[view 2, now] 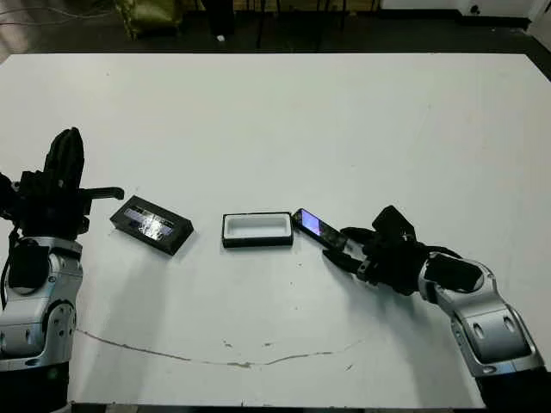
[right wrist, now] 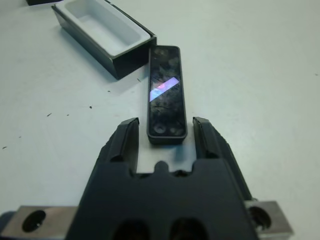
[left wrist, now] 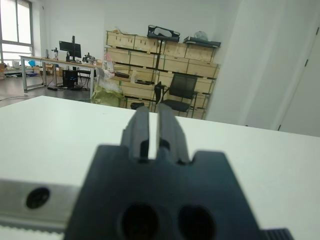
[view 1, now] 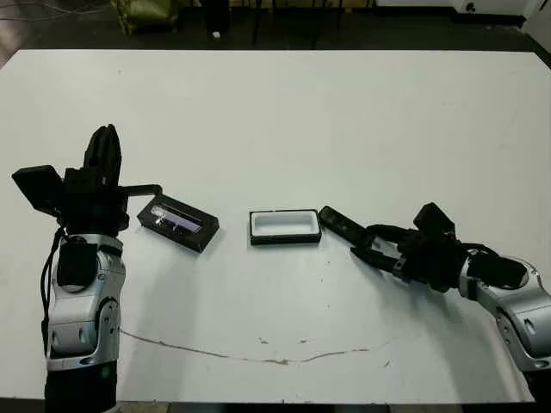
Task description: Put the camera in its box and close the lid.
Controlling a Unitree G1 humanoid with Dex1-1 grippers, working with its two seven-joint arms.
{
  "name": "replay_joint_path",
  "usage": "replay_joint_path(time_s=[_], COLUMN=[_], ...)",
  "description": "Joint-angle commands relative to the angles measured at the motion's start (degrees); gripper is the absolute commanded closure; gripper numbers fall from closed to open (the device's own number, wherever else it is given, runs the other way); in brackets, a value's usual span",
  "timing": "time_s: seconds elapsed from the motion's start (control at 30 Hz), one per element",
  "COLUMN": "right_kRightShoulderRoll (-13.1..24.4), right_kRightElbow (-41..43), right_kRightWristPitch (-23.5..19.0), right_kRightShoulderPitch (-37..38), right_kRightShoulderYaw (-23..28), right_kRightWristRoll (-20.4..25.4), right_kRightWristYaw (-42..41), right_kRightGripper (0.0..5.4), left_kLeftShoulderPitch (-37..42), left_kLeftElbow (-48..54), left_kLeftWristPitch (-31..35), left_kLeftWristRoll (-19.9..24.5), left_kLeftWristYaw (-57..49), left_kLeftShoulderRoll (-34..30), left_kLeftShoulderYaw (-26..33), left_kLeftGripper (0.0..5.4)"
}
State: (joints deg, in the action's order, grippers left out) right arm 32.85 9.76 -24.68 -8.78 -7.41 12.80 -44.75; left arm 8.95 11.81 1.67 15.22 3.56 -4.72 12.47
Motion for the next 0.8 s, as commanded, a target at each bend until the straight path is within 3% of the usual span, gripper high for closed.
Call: replay_joint_path(time_s=[0.03,0.37,0.5,0.8], right_kRightShoulderRoll=[0.2,-4.3,-4.6,-3.2], right_kRightElbow=[-0.5,-7.1,-8.3,-8.1], right_kRightWristPitch=[0.6,8.0,10.0,6.5], right_kRightShoulderPitch=[0.9,2.7,3.0,1.2], right_kRightShoulderYaw=[-1.2,-1.6,-1.3,0.4], right_kRightWristRoll=[-1.1,-4.1,-5.0,-5.0], right_kRightWristYaw=[-0.3,5.8,7.0,8.0], right_kRightGripper=[3.18,5.03,5.16,5.16], left_kLeftShoulderPitch=[-1.0,-1.0,-0.9,-1.1], left_kLeftElbow=[-0.4,-0.5,-0.3,-0.2], left_kLeftWristPitch=[0.9,0.5,0.8,1.1], left_kLeftWristRoll=[-0.2,-0.2,0.0,0.1], left_kLeftWristYaw=[-0.3,-0.2,-0.2,-0.4], left_kLeftShoulderRoll=[-0.4,-0.3,-0.2,-0.1], left_kLeftShoulderYaw=[0.2,0.3,0.3,0.3], left_kLeftGripper=[5.40,5.40,5.40,5.40])
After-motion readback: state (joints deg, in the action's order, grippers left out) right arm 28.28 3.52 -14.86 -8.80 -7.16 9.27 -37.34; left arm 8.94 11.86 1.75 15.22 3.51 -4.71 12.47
